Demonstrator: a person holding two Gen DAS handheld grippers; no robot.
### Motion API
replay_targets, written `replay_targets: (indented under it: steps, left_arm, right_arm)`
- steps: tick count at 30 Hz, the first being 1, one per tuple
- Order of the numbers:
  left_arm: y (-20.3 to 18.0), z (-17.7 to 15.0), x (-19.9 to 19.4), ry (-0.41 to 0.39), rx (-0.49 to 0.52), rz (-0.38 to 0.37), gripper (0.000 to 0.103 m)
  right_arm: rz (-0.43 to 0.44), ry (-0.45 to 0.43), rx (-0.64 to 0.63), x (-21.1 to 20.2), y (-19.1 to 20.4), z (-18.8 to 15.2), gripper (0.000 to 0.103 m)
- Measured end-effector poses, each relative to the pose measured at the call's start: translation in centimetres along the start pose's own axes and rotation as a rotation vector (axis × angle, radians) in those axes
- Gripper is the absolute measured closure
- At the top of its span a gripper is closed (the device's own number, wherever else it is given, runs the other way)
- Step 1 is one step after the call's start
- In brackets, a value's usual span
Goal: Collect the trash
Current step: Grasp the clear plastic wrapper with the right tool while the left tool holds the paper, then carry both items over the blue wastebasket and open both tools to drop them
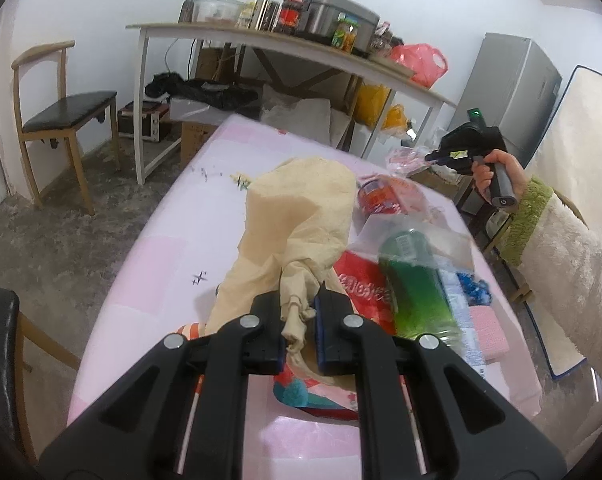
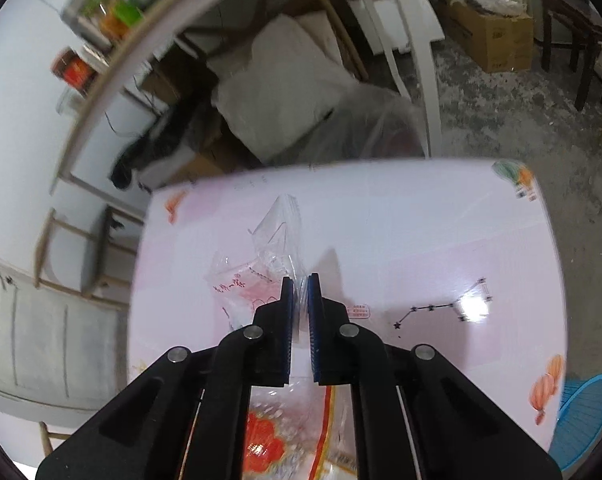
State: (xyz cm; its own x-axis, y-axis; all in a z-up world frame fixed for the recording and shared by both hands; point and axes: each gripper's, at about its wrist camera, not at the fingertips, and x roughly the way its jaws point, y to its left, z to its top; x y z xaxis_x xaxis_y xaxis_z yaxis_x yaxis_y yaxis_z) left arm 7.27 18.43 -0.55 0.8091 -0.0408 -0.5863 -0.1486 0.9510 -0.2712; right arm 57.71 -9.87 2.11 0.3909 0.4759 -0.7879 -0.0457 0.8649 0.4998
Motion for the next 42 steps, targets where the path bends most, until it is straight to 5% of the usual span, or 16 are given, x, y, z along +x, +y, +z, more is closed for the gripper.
replay_targets:
  steps: [9,17,22,26,30,37,42]
  left_arm:
    - [-5.6,1.1,-4.4,-0.092,0.108,-0.115,0.094]
    - [-14.2,1.0,-4.2,-0.038,0.191,-0.376,0.094]
    - [-23.4,0.4,-0.8,0.123,0.28,-0.576,0.094]
    - [-31.5,-0.5,2.4,0.259,0.39,-0.661,0.094]
    - [-40.8,-3.0,7.9,0.485,0.484,-0.702,0.094]
    - [-53.5,-12.6,21.5,0.833,0.641,-0.503,0.093]
    - [-57.6,-19.6,29.2,1.026,0.647,-0.393,0.092]
  right_arm:
    - [0.088,-0.173,-0.017,-16.4,-3.1,-5.0,0.097]
    - [0.096,-0.309,0.072,-30.2,-13.4,-15.1,0.097]
    - [0.019,-0.357,0.204,-35.3,-21.9,-22.5,0.097]
    - [-0.054,-0.368,0.328,-36.4,-28.4,-27.8,0.097]
    - [-0.13,-0.356,0.458,-34.9,-34.9,-32.2,0.097]
    - [-0.241,-0.29,0.643,-28.2,-44.3,-36.2,0.097]
    - [-0.288,-0.241,0.739,-23.1,-49.9,-37.7,0.096]
